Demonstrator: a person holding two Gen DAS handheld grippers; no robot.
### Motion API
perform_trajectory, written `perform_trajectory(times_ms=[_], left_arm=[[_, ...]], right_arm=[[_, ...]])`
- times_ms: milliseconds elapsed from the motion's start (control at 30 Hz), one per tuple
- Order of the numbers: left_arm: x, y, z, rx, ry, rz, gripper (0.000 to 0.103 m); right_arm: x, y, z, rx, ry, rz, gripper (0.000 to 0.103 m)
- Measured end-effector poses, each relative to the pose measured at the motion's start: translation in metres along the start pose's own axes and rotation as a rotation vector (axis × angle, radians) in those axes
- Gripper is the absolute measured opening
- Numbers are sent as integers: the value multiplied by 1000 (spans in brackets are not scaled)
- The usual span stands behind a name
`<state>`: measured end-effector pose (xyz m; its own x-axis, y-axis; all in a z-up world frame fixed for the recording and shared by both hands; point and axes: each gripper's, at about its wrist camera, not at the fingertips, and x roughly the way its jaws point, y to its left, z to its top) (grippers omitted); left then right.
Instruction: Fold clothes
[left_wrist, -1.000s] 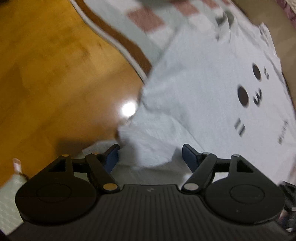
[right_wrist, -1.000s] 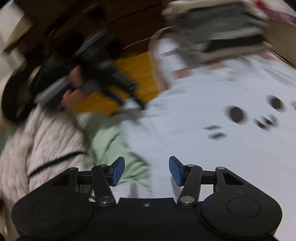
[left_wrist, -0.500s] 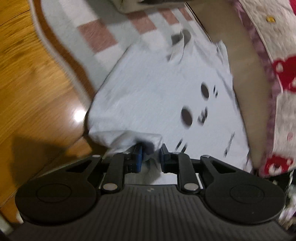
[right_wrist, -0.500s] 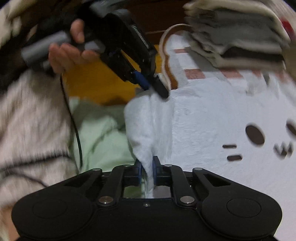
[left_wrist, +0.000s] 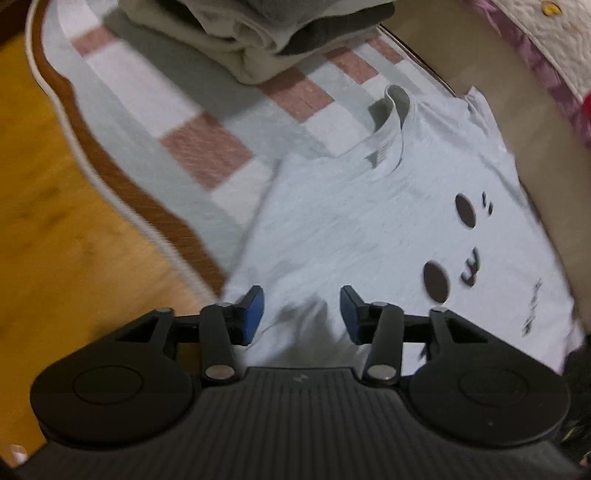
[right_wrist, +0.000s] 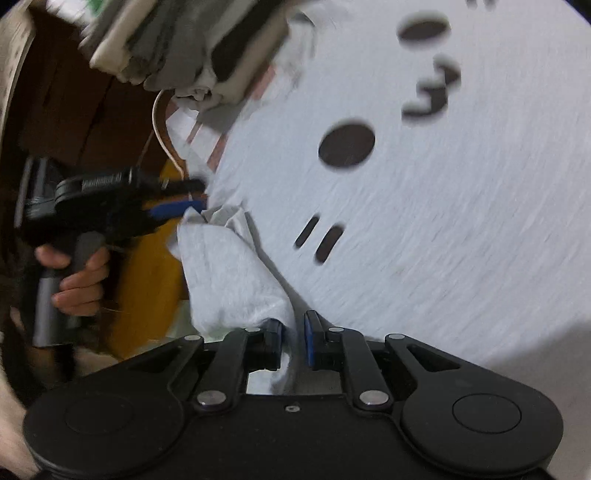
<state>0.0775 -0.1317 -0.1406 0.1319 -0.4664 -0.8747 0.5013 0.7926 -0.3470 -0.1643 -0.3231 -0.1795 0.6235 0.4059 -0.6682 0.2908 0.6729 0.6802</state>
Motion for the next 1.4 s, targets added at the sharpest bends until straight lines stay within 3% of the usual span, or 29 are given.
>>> perform_trajectory(times_ms=[133, 233, 300, 433, 533, 567, 600, 700, 800, 900, 933, 967, 1033, 1100, 1133, 1167, 1233, 1300, 1367, 1400], left_arm=[[-23, -9, -11, 158, -96, 102, 59], [-26, -20, -19, 295, -110, 144, 65], [-19, -22, -22, 301, -68, 114, 68], [12, -17, -18, 199, 27, 24, 72], [26, -20, -14, 190, 36, 4, 64], [24, -22, -13, 195, 9, -10, 54], [19, -25, -11, 205, -28, -48, 49], [2, -29, -6, 197, -139, -182, 49], [-6, -26, -1, 149, -188, -268, 49], [-5, -23, -1, 123, -205, -229, 50], [-5, -22, -1, 122, -206, -206, 50], [-5, -20, -1, 121, -206, -183, 53], [-9, -17, -2, 140, -194, -128, 55], [-12, -15, -5, 214, -162, -79, 73], [-11, -15, -8, 260, -125, -64, 76], [-8, -15, -13, 294, -81, -65, 79], [7, -10, -18, 297, 34, -135, 80], [20, -13, -21, 311, 61, -93, 80], [29, -19, -23, 369, 29, -3, 80], [34, -21, -23, 381, 33, 6, 80]], right_arm=[[-7, 22, -9, -195, -36, -125, 22], [-5, 34, -10, -330, -37, -151, 35], [-4, 41, -10, -417, -29, -146, 37], [7, 56, -17, -620, 29, -182, 40], [12, 65, -11, -739, 47, -206, 39], [14, 66, -7, -753, 35, -210, 39], [16, 66, -1, -751, 6, -222, 39], [23, 64, 16, -738, -83, -252, 40], [18, 54, 31, -639, -170, -231, 39], [10, 33, 45, -449, -222, -203, 36], [8, 27, 47, -402, -229, -202, 31], [6, 20, 49, -356, -236, -201, 19], [3, 7, 53, -268, -248, -199, 15], [4, 0, 53, -218, -244, -189, 15], [2, -3, 50, -188, -239, -164, 16], [-1, -7, 47, -149, -228, -129, 19], [-5, -13, 39, -72, -206, -60, 21], [-1, -16, 33, -8, -180, -11, 47], [4, -15, 24, 13, -176, 7, 50], [4, -12, 20, -1, -185, 5, 51]])
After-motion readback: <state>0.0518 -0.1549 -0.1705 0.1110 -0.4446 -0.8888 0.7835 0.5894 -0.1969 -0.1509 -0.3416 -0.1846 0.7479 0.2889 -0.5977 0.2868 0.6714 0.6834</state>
